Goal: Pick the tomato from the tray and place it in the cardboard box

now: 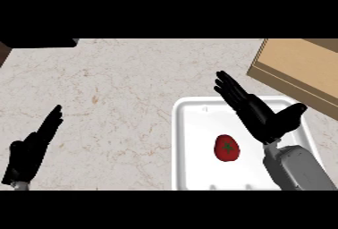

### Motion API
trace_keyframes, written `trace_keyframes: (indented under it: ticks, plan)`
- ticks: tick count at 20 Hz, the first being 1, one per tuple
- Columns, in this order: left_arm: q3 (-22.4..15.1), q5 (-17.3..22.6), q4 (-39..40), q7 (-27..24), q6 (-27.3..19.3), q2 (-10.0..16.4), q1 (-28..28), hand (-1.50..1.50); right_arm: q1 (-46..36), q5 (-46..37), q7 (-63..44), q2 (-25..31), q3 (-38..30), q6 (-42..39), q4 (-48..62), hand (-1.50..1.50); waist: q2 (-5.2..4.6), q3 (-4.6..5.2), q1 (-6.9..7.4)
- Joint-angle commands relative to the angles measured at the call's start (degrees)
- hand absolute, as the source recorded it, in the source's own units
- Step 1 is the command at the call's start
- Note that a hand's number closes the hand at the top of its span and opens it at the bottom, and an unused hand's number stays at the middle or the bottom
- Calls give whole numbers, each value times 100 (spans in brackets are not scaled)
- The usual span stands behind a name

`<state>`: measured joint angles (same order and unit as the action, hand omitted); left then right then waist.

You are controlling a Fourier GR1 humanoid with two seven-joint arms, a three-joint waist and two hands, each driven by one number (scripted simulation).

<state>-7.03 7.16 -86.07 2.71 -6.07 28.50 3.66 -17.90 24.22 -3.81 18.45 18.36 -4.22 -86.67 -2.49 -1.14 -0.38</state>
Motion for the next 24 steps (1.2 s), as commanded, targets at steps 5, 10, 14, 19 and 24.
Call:
trace_keyframes:
  ticks: [5, 10, 14, 19, 24]
  plan:
    - [-370, -94, -426, -155, 135, -335, -771, 0, 916, -1446, -341, -274, -189, 2627, 294, -150, 314, 146, -569]
    - [-493, -14, -491, -181, 249, -421, -698, 0, 1301, -3338, -406, 1074, 98, 3300, 800, -150, 352, 247, -766]
    - [-620, -15, -491, -130, 282, -548, -842, 0, 1629, -4834, -770, 1265, 832, 4083, 746, -150, 362, 219, -596]
    - [-738, -64, -409, -69, 272, -677, -963, 0, 1759, -6251, -2080, 1522, 1200, 4333, 30, -150, 386, 219, -553]
    - [-790, -79, -473, 11, 252, -747, -1026, 0, 1903, -6937, -3640, 1391, 1594, 3395, -963, -150, 385, 211, -417]
